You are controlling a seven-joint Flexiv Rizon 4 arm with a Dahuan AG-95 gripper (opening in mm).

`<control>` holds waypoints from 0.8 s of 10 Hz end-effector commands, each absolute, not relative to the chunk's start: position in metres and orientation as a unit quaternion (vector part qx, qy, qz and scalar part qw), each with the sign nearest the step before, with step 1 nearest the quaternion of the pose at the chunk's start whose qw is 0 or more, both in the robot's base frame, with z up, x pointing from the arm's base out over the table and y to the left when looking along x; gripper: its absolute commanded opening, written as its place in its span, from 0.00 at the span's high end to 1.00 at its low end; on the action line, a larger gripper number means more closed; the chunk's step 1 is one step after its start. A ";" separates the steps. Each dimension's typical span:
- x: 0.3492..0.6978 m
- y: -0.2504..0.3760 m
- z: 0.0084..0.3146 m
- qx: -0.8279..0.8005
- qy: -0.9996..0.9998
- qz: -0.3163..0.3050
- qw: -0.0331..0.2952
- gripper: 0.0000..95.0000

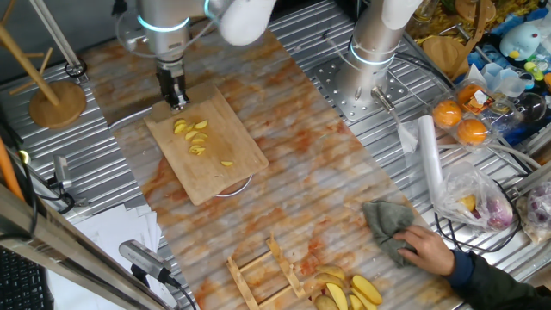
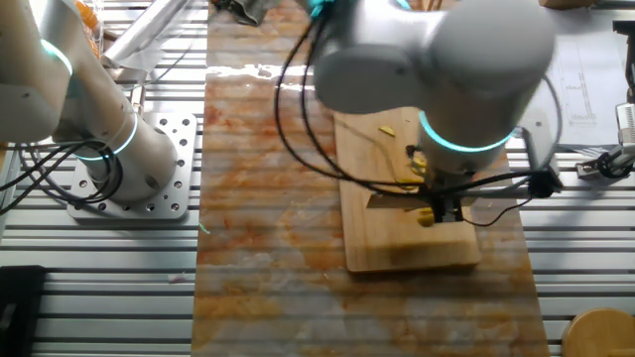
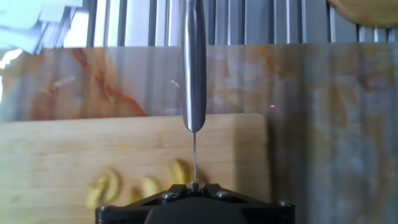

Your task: Chop the potatoes

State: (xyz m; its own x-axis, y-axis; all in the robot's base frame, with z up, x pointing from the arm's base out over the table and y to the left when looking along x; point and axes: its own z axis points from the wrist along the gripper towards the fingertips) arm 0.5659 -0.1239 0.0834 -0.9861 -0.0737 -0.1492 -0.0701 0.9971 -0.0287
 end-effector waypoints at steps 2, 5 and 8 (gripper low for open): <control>0.569 -0.128 0.079 -0.036 0.997 -0.001 0.071 1.00; 0.572 -0.125 0.072 -0.031 0.997 0.000 0.071 1.00; 0.575 -0.114 0.066 -0.022 0.997 -0.003 0.071 1.00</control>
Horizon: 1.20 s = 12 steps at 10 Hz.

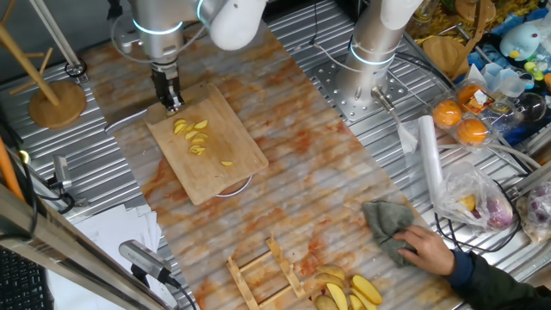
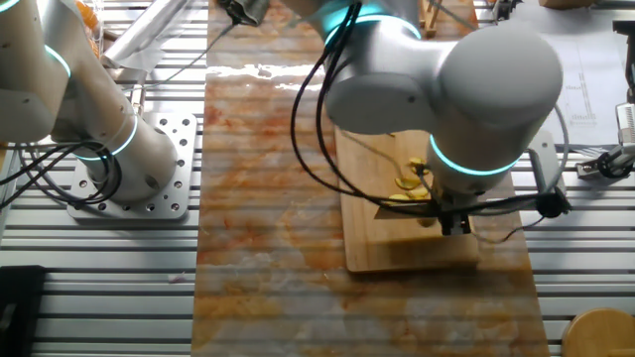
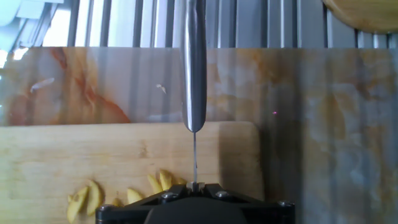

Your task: Chop the potatoes

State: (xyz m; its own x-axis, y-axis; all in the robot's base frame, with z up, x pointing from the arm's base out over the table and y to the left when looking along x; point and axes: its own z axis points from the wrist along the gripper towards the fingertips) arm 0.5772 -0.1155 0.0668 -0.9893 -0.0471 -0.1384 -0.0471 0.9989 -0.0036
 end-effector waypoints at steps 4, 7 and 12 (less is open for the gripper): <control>0.575 -0.113 0.063 -0.023 0.997 -0.006 0.070 1.00; 0.576 -0.113 0.060 -0.024 0.997 -0.007 0.071 1.00; 0.578 -0.112 0.047 -0.026 0.997 -0.018 0.073 1.00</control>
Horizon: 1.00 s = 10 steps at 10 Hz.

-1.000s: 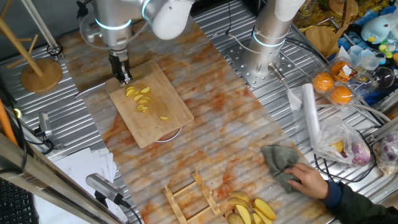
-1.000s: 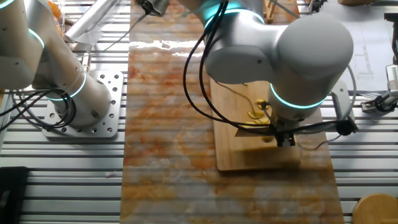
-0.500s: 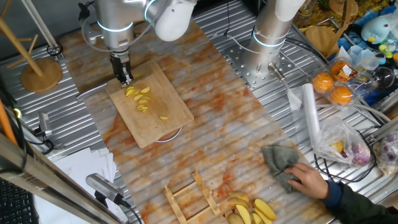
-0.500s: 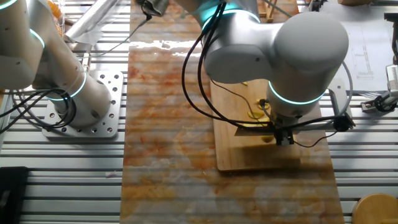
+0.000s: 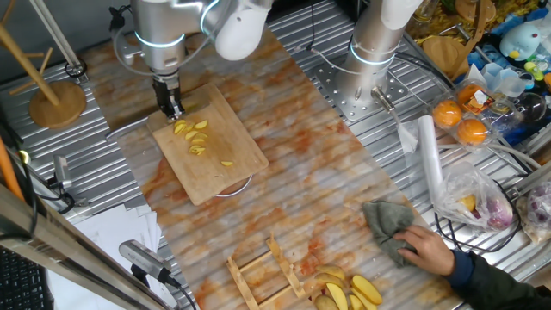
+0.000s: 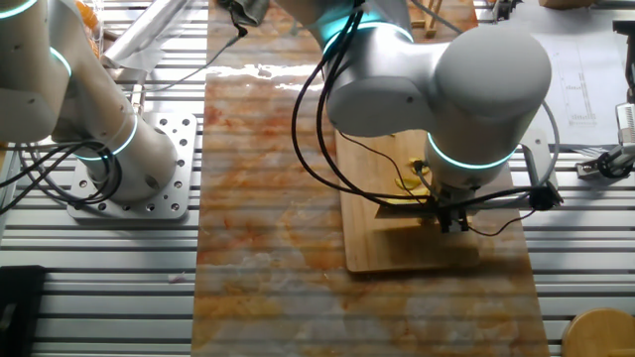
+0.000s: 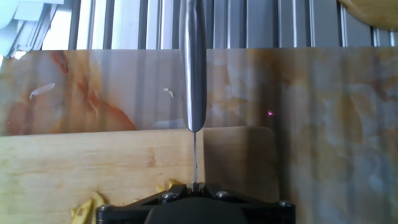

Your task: Chop the potatoes

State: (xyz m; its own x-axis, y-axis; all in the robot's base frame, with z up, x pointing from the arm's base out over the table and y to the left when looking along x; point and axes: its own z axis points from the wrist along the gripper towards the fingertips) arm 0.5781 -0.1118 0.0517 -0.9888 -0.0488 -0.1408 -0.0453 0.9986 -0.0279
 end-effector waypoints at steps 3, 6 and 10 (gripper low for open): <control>0.580 -0.114 0.034 -0.027 0.996 -0.021 0.080 1.00; 0.579 -0.113 0.037 -0.011 0.996 0.014 0.091 1.00; 0.569 -0.088 0.081 -0.003 0.997 0.042 0.072 1.00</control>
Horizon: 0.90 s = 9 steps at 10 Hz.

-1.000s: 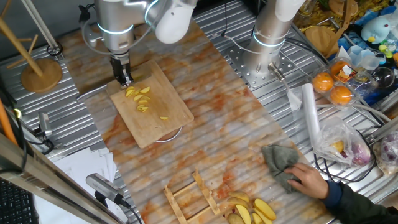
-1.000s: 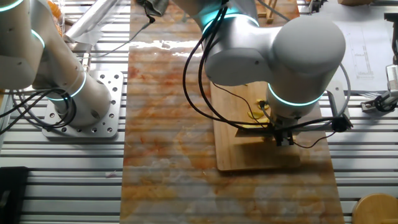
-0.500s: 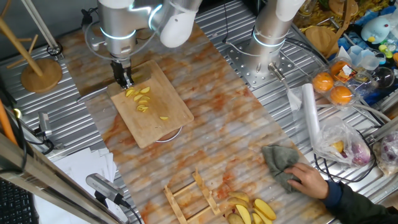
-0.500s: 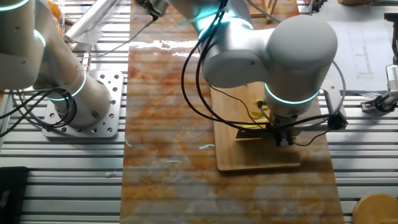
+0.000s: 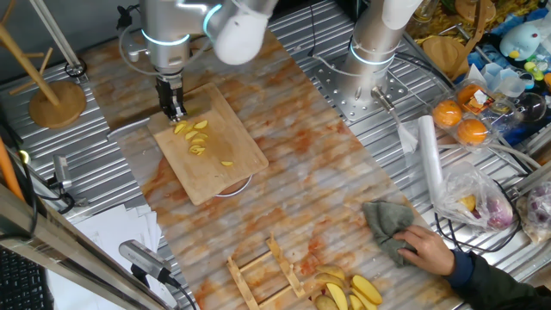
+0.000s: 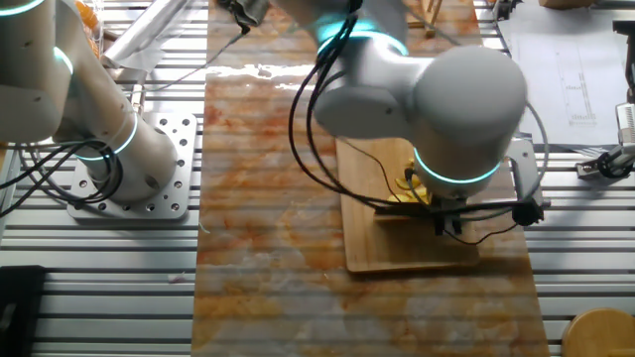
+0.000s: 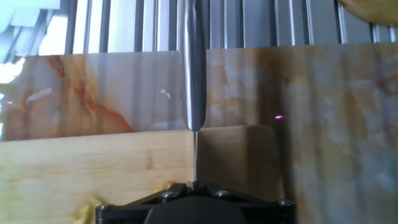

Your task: Chop the potatoes

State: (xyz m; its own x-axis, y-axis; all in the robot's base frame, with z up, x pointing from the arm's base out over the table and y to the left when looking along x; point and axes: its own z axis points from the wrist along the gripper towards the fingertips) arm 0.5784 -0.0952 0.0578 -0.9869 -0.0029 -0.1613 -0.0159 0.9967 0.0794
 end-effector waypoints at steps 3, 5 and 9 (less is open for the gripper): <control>0.568 -0.070 0.079 -0.025 0.997 0.044 0.055 1.00; 0.568 -0.063 0.077 -0.020 0.996 0.075 0.050 1.00; 0.566 -0.059 0.082 -0.010 0.996 0.074 0.040 1.00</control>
State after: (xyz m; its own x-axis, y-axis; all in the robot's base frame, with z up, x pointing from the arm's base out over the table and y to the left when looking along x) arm 0.5639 -0.0590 0.0829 -0.9956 -0.0179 -0.0919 -0.0334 0.9849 0.1700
